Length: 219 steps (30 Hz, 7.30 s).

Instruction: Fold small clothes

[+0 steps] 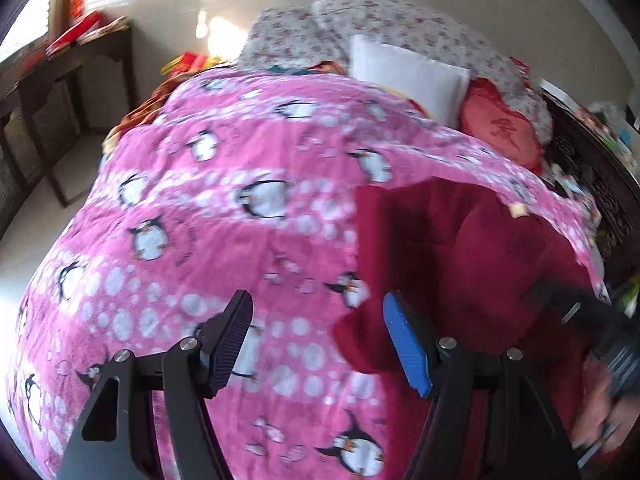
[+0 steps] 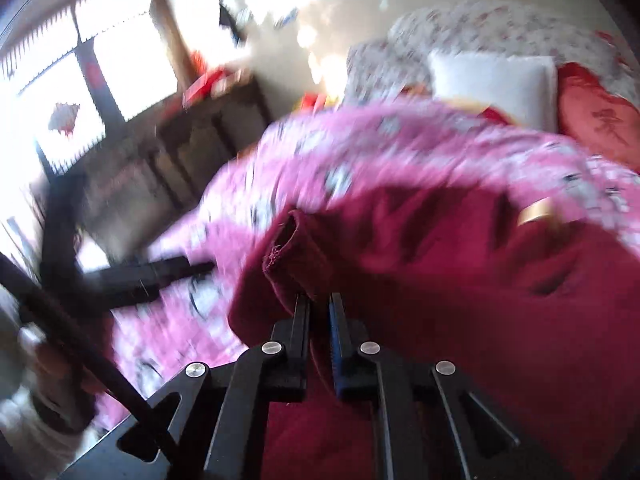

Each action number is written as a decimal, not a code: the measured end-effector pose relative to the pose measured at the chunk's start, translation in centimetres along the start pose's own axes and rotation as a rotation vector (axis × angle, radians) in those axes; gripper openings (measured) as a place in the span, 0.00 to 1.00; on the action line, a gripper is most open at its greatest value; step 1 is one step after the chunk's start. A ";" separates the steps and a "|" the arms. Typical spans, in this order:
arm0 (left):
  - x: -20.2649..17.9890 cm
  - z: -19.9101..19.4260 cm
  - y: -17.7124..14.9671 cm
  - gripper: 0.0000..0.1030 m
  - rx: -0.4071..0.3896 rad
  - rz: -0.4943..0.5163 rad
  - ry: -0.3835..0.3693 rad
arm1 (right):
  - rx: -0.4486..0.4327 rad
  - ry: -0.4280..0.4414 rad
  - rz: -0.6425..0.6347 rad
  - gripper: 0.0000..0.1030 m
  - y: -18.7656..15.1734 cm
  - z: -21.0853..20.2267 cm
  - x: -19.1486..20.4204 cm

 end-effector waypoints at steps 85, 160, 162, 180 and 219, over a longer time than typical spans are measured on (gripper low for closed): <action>-22.0 0.5 0.6 0.71 -0.011 0.437 -0.473 | -0.604 -0.124 0.126 0.08 5.5 -29.8 -7.8; -5.8 3.6 -1.5 0.83 0.086 0.060 -0.105 | 0.006 -0.370 0.186 0.75 -11.0 -14.3 -11.5; -6.1 3.2 -2.2 0.83 0.094 0.071 -0.103 | 0.041 -0.375 0.217 0.47 -11.6 -12.1 -12.4; -2.6 -3.0 -9.5 0.83 0.203 0.038 -0.148 | 0.005 -0.518 0.277 0.41 -13.6 -17.7 -12.0; -3.3 -6.4 -20.7 0.98 0.326 -0.029 -0.279 | -0.023 -0.229 0.350 0.61 -25.7 -25.4 -5.0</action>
Point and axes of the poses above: each gripper's, at about its wrist camera, not at the fingertips, and z roughly the way its jaws point, x to its left, y to its top, the point moved 1 cm from there along z, roughly the way its jaws point, and after that the axes turned 2 degrees about z, right-handed, at the moved point
